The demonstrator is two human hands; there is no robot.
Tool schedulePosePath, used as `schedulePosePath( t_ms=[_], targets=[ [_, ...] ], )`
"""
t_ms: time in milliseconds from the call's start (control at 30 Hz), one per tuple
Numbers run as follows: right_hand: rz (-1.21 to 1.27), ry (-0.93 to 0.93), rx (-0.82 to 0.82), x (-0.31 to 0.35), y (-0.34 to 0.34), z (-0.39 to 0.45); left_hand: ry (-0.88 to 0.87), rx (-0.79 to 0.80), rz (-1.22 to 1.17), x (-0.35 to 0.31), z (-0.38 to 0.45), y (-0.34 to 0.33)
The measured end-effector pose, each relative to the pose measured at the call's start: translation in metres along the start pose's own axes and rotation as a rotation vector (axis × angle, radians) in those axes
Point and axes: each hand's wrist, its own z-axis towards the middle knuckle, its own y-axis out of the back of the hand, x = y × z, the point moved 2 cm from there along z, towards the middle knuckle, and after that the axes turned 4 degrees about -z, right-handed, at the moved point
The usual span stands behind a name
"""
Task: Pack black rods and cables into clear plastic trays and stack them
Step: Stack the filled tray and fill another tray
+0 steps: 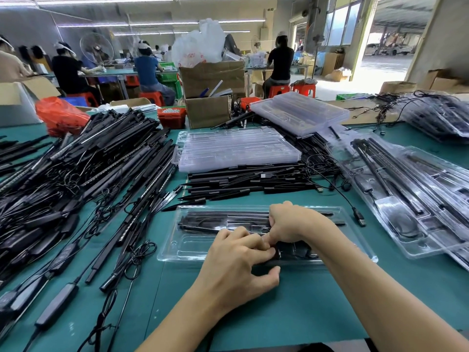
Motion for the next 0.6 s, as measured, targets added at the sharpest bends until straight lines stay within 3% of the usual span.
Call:
schedulePosePath(
  t_ms=[133,367,500,600],
  targets=[
    [0.018,0.012,-0.003,0.000,0.000,-0.002,-0.015,-0.001,0.011,-0.001,-0.003,-0.003],
    [0.106,0.015,-0.014,-0.001,0.002,-0.005,0.183,0.004,-0.159,0.008,0.002,0.009],
    [0.159,0.026,-0.012,-0.004,0.003,-0.008,0.436,-0.180,-0.018,0.040,0.006,0.035],
    [0.182,0.034,-0.025,-0.006,0.004,-0.010,0.604,-0.053,0.050,0.072,0.006,0.050]
  ],
)
